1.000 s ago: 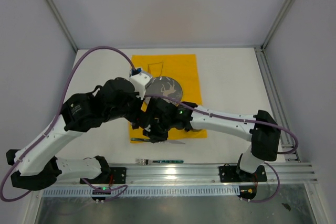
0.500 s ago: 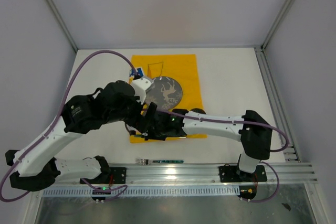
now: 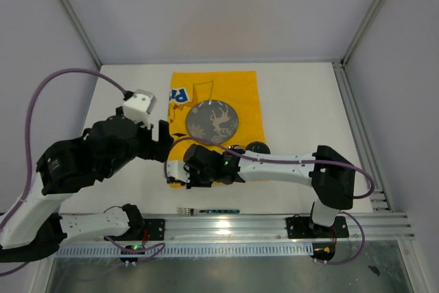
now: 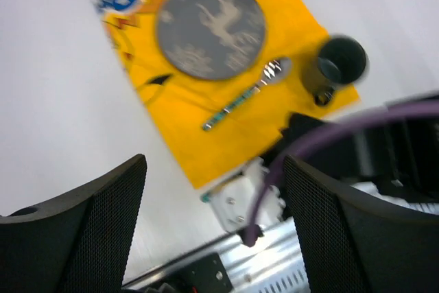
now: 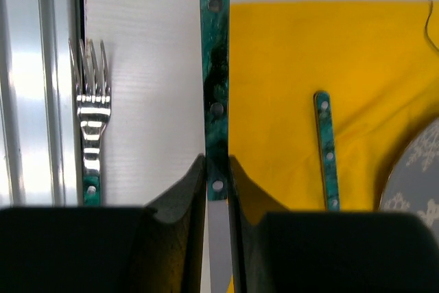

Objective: Set the dinner table for one person

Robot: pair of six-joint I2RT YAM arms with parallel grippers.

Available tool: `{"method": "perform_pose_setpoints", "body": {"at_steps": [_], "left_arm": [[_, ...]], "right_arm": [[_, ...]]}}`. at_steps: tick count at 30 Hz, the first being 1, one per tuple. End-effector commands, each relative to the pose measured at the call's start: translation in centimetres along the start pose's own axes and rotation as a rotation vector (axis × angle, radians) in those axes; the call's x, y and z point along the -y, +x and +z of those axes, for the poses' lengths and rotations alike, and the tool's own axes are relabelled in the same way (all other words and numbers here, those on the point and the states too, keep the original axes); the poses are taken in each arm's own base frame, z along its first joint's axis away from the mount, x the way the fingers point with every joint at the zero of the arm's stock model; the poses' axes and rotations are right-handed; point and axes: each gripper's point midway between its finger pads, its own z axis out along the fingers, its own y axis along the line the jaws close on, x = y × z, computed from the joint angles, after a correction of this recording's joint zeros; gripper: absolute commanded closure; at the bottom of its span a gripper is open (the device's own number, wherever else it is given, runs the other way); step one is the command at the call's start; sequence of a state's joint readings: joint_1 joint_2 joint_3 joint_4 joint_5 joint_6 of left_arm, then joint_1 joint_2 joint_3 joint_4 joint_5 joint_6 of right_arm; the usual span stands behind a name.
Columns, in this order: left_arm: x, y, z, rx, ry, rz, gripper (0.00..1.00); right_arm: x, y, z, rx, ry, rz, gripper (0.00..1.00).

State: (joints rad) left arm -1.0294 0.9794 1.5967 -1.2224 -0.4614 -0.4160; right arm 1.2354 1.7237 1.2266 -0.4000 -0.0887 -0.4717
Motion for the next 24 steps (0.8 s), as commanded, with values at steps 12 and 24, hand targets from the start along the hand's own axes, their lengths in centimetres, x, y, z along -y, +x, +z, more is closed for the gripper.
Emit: {"method": "perform_pose_setpoints", "body": {"at_steps": [12,24], "left_arm": [[-11.7,-4.1,-7.0,0.356,-0.508,-0.258,0.19],[-12.1,-1.9,-7.0,0.345,-0.48,-0.308,0.19]], "right_arm": [[0.7,-1.6,0.4,0.021,0.05,-0.147,0.97],[4.4,-0.3,3.1,-0.033,0.169,-0.258,0.97]]}}
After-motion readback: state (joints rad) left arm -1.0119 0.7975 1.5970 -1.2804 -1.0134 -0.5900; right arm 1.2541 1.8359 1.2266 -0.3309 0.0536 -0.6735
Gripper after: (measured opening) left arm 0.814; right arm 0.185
